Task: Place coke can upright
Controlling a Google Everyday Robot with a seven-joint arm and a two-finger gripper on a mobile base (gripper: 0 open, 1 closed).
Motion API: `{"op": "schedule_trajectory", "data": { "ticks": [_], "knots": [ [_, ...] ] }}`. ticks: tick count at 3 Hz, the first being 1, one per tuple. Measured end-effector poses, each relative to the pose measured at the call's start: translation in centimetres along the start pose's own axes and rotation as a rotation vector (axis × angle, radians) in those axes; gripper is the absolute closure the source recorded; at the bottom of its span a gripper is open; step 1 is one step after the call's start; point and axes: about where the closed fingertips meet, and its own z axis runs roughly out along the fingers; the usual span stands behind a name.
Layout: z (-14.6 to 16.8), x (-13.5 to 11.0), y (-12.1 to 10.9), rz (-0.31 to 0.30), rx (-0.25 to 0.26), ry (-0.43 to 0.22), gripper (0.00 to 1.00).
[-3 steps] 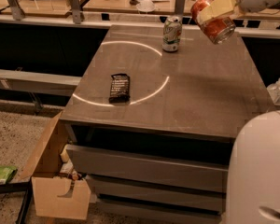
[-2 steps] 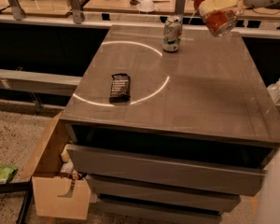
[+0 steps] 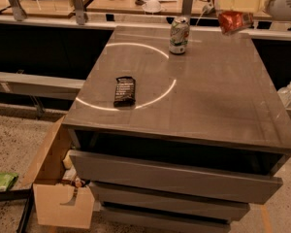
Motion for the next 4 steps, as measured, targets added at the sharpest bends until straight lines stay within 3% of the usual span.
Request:
{"op": "schedule_trajectory", "data": {
  "ticks": [1, 2, 4],
  "knots": [
    [1.9, 4.7, -0.6, 0.079, -0.007, -0.098, 1.0],
    [4.3, 8.2, 0.2, 0.078, -0.027, -0.155, 1.0],
    [4.9, 10.9, 2.4, -0.088, 0.078, -0.213, 1.0]
  ]
}}
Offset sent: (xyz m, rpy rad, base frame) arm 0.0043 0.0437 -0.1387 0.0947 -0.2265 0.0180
